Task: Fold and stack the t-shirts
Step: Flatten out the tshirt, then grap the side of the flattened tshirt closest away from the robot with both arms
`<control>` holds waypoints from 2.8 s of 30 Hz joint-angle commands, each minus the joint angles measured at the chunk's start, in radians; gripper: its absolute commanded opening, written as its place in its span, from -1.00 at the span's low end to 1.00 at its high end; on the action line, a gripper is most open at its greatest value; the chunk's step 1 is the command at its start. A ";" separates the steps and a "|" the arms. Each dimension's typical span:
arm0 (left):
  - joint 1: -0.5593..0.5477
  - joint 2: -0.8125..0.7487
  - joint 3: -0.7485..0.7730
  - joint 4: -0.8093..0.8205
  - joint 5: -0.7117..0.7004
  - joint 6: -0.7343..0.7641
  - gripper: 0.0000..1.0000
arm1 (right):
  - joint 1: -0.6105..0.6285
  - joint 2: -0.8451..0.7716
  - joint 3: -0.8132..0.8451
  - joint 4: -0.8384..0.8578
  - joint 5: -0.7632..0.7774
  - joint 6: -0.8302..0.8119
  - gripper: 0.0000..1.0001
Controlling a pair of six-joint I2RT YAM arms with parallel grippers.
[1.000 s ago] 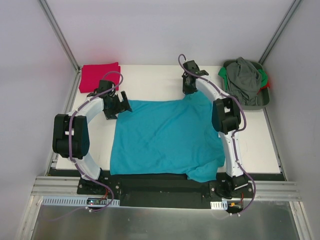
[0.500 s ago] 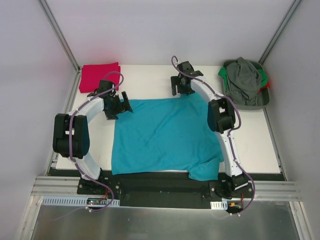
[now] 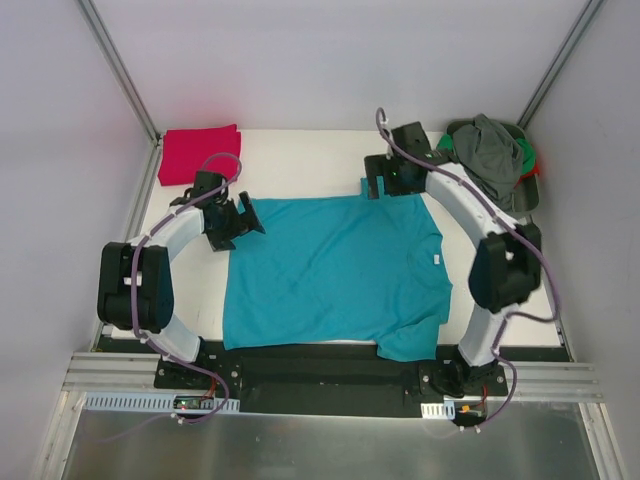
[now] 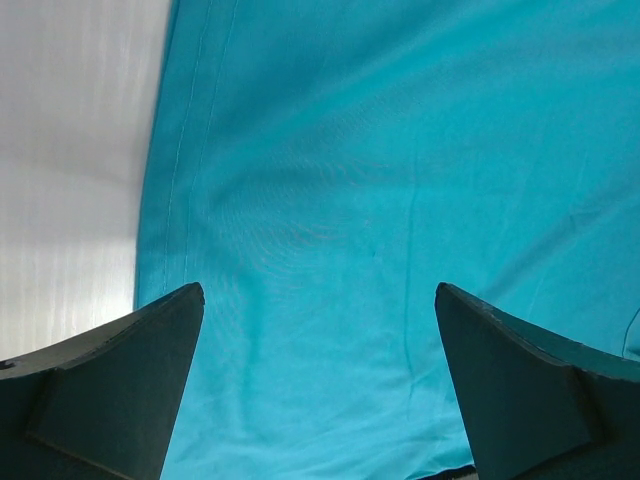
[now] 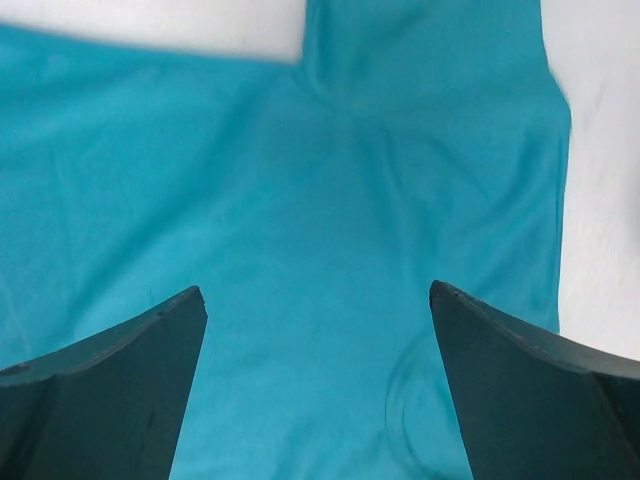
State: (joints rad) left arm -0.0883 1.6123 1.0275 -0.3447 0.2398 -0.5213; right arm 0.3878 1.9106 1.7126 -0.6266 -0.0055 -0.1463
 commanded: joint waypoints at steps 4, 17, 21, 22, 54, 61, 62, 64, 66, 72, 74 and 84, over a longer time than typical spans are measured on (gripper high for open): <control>-0.016 -0.032 -0.076 0.062 0.061 -0.063 0.98 | -0.030 -0.251 -0.468 0.074 0.047 0.113 0.93; -0.014 0.218 0.078 0.062 0.056 -0.082 0.98 | -0.164 -0.096 -0.521 0.119 -0.030 0.108 0.92; -0.007 0.302 0.184 0.027 0.030 -0.082 0.98 | -0.196 0.004 -0.420 0.119 -0.050 0.105 0.92; -0.005 0.320 0.216 0.021 0.026 -0.079 0.98 | -0.199 0.022 -0.389 0.111 -0.036 0.100 0.92; 0.027 -0.604 -0.271 -0.099 -0.091 -0.109 0.98 | -0.142 -0.981 -0.770 0.106 0.214 0.310 0.92; 0.028 -0.854 -0.536 -0.116 -0.146 -0.256 0.98 | -0.145 -1.625 -1.289 0.389 0.175 0.430 0.92; 0.030 -0.862 -0.552 -0.116 -0.158 -0.261 0.97 | -0.145 -1.668 -1.298 0.352 0.177 0.459 0.92; 0.030 -0.858 -0.587 -0.116 -0.184 -0.282 0.89 | -0.145 -1.702 -1.294 0.253 0.180 0.479 0.92; 0.030 -0.832 -0.610 -0.105 -0.204 -0.304 0.83 | -0.145 -1.694 -1.272 0.170 0.165 0.479 0.92; 0.030 -0.668 -0.580 -0.040 -0.136 -0.292 0.31 | -0.145 -1.598 -1.265 0.057 0.090 0.485 0.92; 0.030 -0.615 -0.566 -0.034 -0.125 -0.293 0.13 | -0.145 -1.579 -1.274 0.064 0.085 0.490 0.92; 0.030 -0.552 -0.580 -0.011 -0.151 -0.321 -0.07 | -0.145 -1.618 -1.311 0.048 0.111 0.530 0.92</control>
State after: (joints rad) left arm -0.0696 1.0363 0.4427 -0.3630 0.1043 -0.8230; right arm 0.2424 0.3172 0.4141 -0.5636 0.1062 0.3573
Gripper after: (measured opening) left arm 0.486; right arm 0.960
